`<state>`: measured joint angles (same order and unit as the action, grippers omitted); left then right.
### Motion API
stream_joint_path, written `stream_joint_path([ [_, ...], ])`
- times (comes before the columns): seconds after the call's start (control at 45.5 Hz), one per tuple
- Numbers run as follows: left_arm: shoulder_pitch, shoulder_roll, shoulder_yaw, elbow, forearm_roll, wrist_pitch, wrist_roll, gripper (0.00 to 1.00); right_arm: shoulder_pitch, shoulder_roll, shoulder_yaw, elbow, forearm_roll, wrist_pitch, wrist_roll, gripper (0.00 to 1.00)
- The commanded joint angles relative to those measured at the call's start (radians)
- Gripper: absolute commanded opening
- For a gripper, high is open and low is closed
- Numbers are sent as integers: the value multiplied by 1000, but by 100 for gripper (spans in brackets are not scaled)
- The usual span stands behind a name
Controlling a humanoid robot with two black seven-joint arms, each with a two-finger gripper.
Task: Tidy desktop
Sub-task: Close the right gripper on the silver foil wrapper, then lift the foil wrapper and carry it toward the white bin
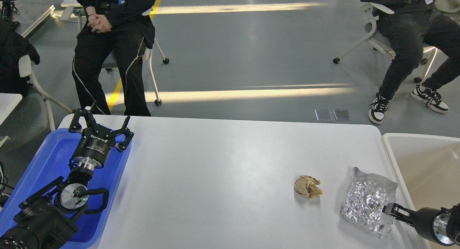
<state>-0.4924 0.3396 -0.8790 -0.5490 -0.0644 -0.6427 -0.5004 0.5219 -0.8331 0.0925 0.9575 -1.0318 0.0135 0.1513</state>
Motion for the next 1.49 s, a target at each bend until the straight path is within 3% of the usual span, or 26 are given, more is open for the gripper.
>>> stream_joint_path([
  [0.0,0,-1,0,0,0,0,-1,100,-3,3,-17,0,-4,-6,4,5],
  [0.022,0,-1,0,0,0,0,-1,100,-3,3,-17,0,-7,-6,4,0],
  [0.681,0,-1,0,0,0,0,-1,100,4,9,-14,9,6,-12,2,0],
  [0.857,0,-1,0,0,0,0,-1,100,13,-7,-2,85,6,-49,2,0],
  [1.077,0,-1,0,0,0,0,-1,100,76,-121,-8,242,6,-61,1,0],
  [1.473,0,-1,0,0,0,0,-1,100,260,-432,-16,535,-7,-6,5,0],
])
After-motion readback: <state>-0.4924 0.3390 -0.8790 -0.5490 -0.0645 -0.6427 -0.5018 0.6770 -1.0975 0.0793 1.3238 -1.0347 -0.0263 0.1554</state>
